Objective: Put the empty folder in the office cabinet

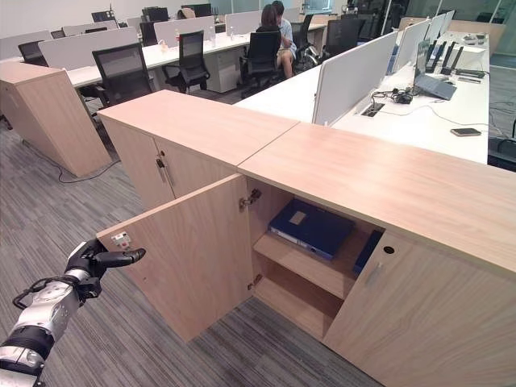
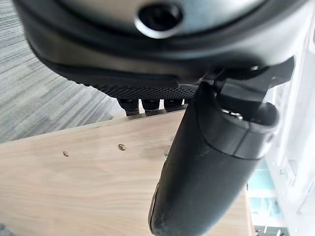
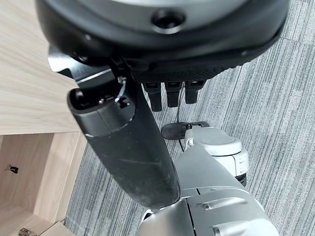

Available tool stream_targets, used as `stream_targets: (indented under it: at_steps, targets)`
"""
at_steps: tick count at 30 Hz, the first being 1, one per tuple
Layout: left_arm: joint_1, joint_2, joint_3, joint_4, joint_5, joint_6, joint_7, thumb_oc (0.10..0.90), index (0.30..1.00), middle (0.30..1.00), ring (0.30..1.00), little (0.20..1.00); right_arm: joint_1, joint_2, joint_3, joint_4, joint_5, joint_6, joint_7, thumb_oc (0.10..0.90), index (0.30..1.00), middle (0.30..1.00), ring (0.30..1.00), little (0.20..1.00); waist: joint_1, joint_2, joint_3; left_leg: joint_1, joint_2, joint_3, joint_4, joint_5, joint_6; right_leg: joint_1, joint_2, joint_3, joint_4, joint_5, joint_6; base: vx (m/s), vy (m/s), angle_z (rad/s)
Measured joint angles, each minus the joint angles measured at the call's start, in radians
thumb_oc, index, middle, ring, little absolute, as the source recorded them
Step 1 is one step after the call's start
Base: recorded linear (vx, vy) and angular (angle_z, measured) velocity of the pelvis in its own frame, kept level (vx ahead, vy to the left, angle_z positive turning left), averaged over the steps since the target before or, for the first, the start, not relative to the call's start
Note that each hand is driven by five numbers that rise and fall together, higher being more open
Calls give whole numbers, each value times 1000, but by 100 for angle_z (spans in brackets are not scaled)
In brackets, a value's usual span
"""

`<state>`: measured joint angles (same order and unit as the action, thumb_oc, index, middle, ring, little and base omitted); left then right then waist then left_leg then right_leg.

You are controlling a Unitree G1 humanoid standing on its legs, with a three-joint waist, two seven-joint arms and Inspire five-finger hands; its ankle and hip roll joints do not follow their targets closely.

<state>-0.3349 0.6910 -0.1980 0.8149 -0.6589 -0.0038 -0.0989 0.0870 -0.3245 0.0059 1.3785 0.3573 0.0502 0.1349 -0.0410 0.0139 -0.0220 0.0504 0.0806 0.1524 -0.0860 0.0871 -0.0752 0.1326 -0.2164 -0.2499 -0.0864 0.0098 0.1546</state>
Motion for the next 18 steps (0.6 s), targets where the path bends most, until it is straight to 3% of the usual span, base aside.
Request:
stream_targets:
  at_steps: [7, 9, 11, 13, 14, 18]
  targets:
    - [41, -6, -14, -75, -5, 8, -2, 800, 900, 900, 900, 900, 10, 3, 0, -1, 0, -1, 0, 800, 900, 900, 900, 900, 17, -5, -2, -1, -2, -1, 0, -1, 2, 0, -2, 0, 0, 3, 1, 0, 0, 0]
    - [195, 33, -1, -292, -67, 21, -4, 800, 900, 900, 900, 900, 21, 7, -2, -9, 1, -5, 3, 800, 900, 900, 900, 900, 20, -11, -3, -2, -8, -4, 0, 0, 4, 0, -7, -2, 0, 4, 3, 0, 9, 4]
    - [312, 97, -53, -497, -121, 29, -111, 800, 900, 900, 900, 900, 43, 11, -10, -2, 2, -3, 9, 800, 900, 900, 900, 900, 51, -21, -2, -2, -17, -4, 0, -1, 8, 2, -18, -4, 0, 6, 9, 29, 9, 4]
    - [418, 276, -120, -783, -137, 66, -166, 800, 900, 900, 900, 900, 49, 35, -13, -11, 1, -15, 20, 800, 900, 900, 900, 900, 47, -46, -2, 3, -17, 1, -1, -2, 7, 5, -21, -2, -7, 5, 19, 35, 2, -1]
    - [428, 318, -153, -869, -168, 83, -193, 800, 900, 900, 900, 900, 65, 46, -21, -5, 0, -27, 29, 800, 900, 900, 900, 900, 51, -51, 1, 7, -19, -2, -1, -3, 5, 14, -26, -6, -7, 2, 25, 14, -9, 4]
    - [395, 260, -327, -963, -350, 119, -366, 800, 900, 900, 900, 900, 44, 56, -17, 30, -1, -39, 42, 800, 900, 900, 900, 900, 45, -65, 0, 2, -27, 1, -1, -14, 1, 3, -35, 2, -7, 1, 30, -2, -10, -5]
